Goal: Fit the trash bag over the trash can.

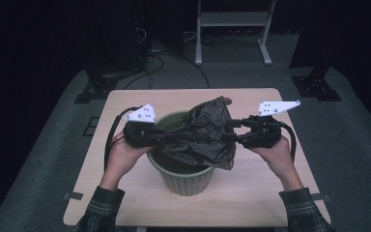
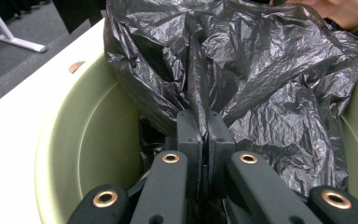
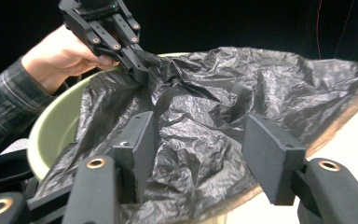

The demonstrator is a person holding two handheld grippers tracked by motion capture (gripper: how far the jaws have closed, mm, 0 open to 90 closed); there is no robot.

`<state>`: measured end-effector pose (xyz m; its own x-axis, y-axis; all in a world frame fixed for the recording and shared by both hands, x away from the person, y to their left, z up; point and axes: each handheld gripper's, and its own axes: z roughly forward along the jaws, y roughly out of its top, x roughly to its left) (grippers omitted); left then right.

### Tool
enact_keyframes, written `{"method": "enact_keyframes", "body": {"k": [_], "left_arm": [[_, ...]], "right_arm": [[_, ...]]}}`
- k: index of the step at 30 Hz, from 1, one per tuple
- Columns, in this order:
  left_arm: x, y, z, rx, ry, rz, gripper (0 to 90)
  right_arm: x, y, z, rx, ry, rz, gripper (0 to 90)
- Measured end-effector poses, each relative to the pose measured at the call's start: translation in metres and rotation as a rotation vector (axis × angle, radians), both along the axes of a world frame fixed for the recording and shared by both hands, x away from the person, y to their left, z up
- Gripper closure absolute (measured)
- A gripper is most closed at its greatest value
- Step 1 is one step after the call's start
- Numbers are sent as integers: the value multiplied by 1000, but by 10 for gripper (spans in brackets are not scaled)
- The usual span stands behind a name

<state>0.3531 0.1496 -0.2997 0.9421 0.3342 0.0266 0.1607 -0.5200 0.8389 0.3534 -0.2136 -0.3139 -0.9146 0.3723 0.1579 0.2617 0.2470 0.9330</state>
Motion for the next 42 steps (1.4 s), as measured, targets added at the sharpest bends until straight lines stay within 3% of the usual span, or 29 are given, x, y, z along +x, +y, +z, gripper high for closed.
{"method": "enact_keyframes", "body": {"k": [1, 4, 6, 8, 14, 19, 26, 35, 37, 40, 42], "left_arm": [[0, 0, 0, 1, 0, -1, 870], [0, 0, 0, 1, -1, -3, 869], [0, 0, 0, 1, 2, -2, 870], [0, -1, -1, 2, 1, -4, 870], [-1, -5, -2, 22, -3, -10, 870], [-1, -8, -3, 49, -11, -14, 870], [-3, -11, -4, 72, -27, -30, 869], [-5, -20, -12, 69, -32, -60, 868], [-6, -20, -14, 50, -34, -58, 863], [-5, -18, -14, 24, -35, -61, 820], [-5, -18, -13, 12, -36, -51, 702]], "right_arm": [[1, 3, -1, -11, 3, 0, 438], [1, 8, -6, -55, -4, -9, 636], [0, 6, -7, -47, -18, -13, 810], [0, 5, -7, -44, -9, -3, 900], [0, 9, 2, -20, -16, 22, 900], [4, 26, 20, -5, -38, 60, 900], [17, 76, 42, 8, -52, 129, 900], [25, 129, 43, 47, -32, 193, 900], [25, 132, 42, 24, -34, 186, 900], [25, 124, 41, 28, -26, 169, 900], [24, 117, 42, 33, -29, 161, 900]]}}
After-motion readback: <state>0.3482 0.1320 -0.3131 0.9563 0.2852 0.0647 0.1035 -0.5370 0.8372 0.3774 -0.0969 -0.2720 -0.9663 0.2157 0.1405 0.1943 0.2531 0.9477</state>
